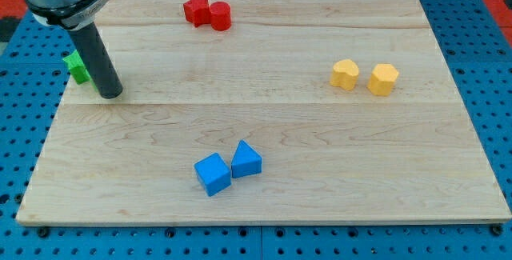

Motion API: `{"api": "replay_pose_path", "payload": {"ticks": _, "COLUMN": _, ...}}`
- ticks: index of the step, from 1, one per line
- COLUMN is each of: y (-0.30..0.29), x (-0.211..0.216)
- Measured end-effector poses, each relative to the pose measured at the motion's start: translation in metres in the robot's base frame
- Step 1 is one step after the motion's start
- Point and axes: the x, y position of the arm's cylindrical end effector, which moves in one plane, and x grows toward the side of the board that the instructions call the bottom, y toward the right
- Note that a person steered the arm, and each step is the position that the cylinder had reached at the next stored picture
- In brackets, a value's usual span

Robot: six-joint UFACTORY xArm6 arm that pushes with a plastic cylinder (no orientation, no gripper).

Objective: Place your arm to the left side of the blue cube

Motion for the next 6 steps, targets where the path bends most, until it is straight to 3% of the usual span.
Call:
{"api": "replay_pose_path", "payload": {"ticks": 1, "y": 0.004, "x": 0.000}}
{"api": "replay_pose_path", "payload": {"ticks": 4, "y": 0.020, "x": 0.104}}
{"api": "replay_pose_path", "payload": {"ticks": 5, "y": 0.021, "x": 0.100}}
{"api": "replay_pose_path", "payload": {"ticks": 6, "y": 0.075, "x": 0.120}}
